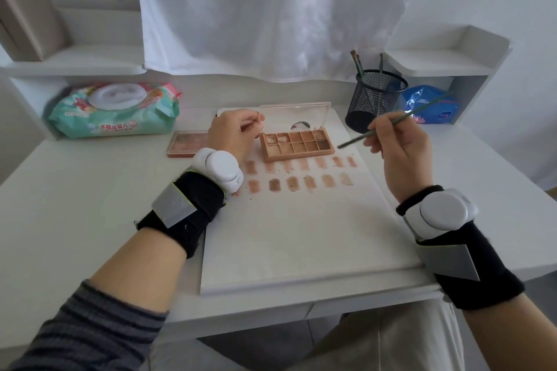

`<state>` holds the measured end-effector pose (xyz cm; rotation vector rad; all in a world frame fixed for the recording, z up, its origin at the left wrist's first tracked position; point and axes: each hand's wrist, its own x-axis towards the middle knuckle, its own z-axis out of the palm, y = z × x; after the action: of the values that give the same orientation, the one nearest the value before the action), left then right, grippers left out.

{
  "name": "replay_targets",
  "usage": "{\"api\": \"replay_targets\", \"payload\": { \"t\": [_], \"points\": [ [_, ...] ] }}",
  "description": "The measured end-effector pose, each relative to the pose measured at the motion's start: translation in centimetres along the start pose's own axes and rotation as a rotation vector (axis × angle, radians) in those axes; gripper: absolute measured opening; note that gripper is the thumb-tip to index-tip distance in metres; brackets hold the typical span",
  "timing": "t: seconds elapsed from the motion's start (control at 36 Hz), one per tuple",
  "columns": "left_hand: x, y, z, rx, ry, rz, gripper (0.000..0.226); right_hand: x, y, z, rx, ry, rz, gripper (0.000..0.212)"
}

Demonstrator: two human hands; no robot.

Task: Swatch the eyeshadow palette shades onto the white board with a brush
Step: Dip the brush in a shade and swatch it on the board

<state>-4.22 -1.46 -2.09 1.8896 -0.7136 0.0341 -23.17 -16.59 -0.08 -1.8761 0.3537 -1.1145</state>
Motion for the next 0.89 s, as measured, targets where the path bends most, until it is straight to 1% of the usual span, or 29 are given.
{"api": "replay_targets", "payload": {
  "t": [0.11, 0.25, 0.31, 0.42, 0.58, 0.75, 0.89],
  "points": [
    [0.0, -0.2, 0.1, -0.032, 0.002, 0.020, 0.013, 1.5, -0.1, 1.1, -0.057, -0.071, 0.012, 0.012],
    [0.1, -0.5, 0.0, -0.075, 0.012, 0.051, 0.013, 1.5, 1.7, 2.1, -0.150, -0.062, 0.057, 0.013],
    [0.1, -0.5, 0.1, -0.080, 0.017, 0.068, 0.013, 1.4, 1.9, 2.0, -0.144, -0.055, 0.070, 0.011],
    [0.1, -0.5, 0.3, -0.102, 0.024, 0.073, 0.014, 1.5, 2.0, 1.9, -0.123, -0.057, 0.073, 0.015],
    [0.2, -0.7, 0.2, -0.089, 0.029, 0.106, 0.015, 1.4, 2.1, 2.0, -0.107, -0.078, 0.082, 0.010],
    [0.3, -0.6, 0.2, -0.090, 0.039, 0.125, 0.016, 1.4, 1.9, 2.0, -0.096, -0.073, 0.087, 0.022],
    [0.2, -0.6, 0.1, -0.079, 0.035, 0.130, 0.015, 1.5, 1.9, 1.9, -0.063, -0.039, 0.101, 0.014]
  ]
}}
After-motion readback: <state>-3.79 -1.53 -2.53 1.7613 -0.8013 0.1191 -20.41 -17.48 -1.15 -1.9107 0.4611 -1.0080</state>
